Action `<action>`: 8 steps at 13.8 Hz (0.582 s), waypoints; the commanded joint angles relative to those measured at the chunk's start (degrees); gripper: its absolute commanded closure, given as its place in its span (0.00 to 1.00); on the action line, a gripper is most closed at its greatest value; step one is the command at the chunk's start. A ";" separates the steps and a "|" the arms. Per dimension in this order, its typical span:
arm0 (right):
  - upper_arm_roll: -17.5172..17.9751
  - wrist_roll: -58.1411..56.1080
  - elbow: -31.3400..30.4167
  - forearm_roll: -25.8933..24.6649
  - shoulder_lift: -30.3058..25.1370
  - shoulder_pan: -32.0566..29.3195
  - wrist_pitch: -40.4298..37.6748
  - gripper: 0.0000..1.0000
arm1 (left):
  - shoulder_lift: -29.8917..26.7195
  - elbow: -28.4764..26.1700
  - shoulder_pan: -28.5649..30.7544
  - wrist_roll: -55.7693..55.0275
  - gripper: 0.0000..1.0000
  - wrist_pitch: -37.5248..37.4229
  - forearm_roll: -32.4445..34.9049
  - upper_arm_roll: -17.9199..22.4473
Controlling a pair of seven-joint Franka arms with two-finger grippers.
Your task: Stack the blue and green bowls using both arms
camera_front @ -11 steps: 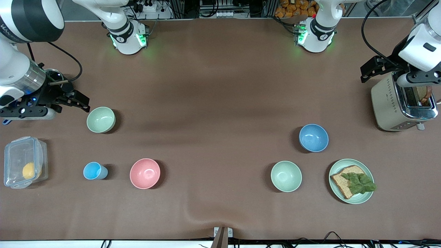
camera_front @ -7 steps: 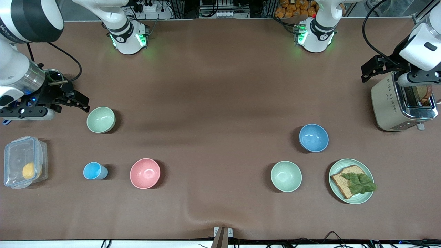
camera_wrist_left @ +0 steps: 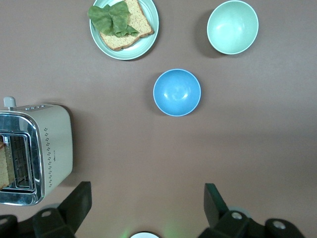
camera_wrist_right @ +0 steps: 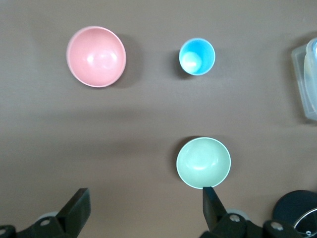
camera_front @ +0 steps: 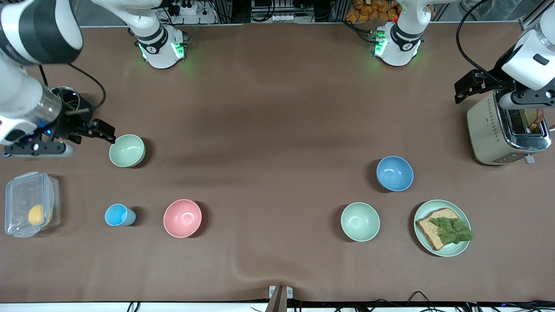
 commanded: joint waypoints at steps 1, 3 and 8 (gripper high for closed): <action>0.22 -1.22 1.57 -0.83 4.62 -2.13 -0.22 0.00 | 0.37 1.14 0.43 1.26 0.00 -1.16 -0.64 0.08; 0.13 -3.32 0.87 -1.19 6.19 -3.35 -1.00 0.00 | 0.37 1.05 0.43 1.36 0.00 -1.16 -0.64 0.26; 0.22 -9.83 -8.87 -0.84 7.70 -10.12 9.52 0.00 | 3.52 0.96 0.79 1.36 0.00 -0.64 -0.37 0.44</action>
